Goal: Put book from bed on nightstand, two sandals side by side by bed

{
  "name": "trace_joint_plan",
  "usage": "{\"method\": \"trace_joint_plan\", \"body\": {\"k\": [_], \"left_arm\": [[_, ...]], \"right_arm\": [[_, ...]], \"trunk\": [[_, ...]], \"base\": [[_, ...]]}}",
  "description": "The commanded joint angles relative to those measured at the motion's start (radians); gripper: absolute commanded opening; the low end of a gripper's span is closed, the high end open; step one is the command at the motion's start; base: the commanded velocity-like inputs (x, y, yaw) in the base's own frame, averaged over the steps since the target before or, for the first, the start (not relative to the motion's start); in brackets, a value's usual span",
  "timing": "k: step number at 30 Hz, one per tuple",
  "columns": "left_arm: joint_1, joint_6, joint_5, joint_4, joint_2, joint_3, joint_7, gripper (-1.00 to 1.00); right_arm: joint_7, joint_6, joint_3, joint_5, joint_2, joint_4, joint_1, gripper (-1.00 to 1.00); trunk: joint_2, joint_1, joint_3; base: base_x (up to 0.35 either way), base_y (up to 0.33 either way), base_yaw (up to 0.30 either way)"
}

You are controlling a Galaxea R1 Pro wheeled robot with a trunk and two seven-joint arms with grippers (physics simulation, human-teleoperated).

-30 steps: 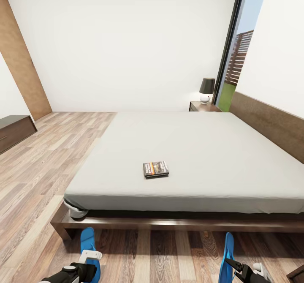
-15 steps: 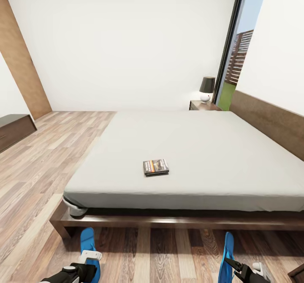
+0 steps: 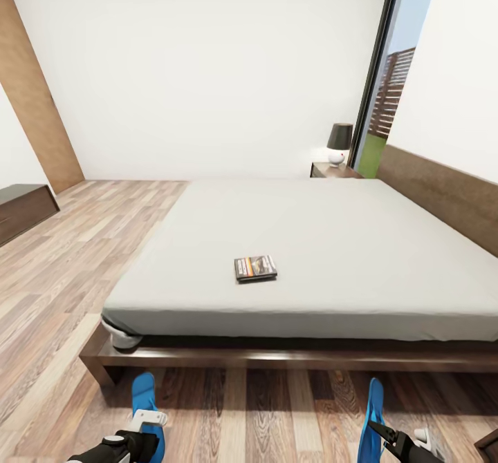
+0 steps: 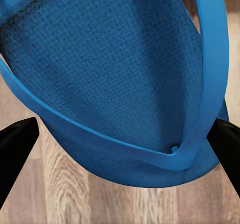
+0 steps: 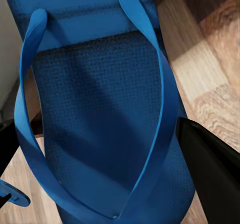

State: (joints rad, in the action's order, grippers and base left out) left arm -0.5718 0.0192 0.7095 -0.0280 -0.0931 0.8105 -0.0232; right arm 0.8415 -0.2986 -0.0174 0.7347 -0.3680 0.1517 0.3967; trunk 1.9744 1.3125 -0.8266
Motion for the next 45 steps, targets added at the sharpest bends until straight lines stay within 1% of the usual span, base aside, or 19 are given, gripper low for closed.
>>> {"method": "trace_joint_plan", "body": {"k": [1, 13, 45], "left_arm": [[0.0, 0.002, 0.01, -0.001, 0.0, 0.008, -0.002, -1.0], [0.0, 0.002, 0.01, -0.001, 0.005, 0.007, -0.001, -1.0], [0.0, 0.007, 0.012, -0.002, 0.006, 0.006, -0.004, -1.0]], "right_arm": [[0.002, -0.01, -0.003, 0.006, 0.0, 0.0, 0.001, -1.0], [0.002, -0.01, -0.003, 0.006, 0.0, 0.0, 0.001, -1.0], [0.003, -0.01, -0.003, 0.006, -0.001, -0.015, 0.001, -1.0]], "trunk": [[0.008, 0.004, -0.004], [0.092, 0.05, -0.042], [0.316, 0.172, -0.142]], "base": [[0.0, 0.0, 0.0], [0.0, 0.0, 0.0], [0.0, 0.0, 0.0]]}}
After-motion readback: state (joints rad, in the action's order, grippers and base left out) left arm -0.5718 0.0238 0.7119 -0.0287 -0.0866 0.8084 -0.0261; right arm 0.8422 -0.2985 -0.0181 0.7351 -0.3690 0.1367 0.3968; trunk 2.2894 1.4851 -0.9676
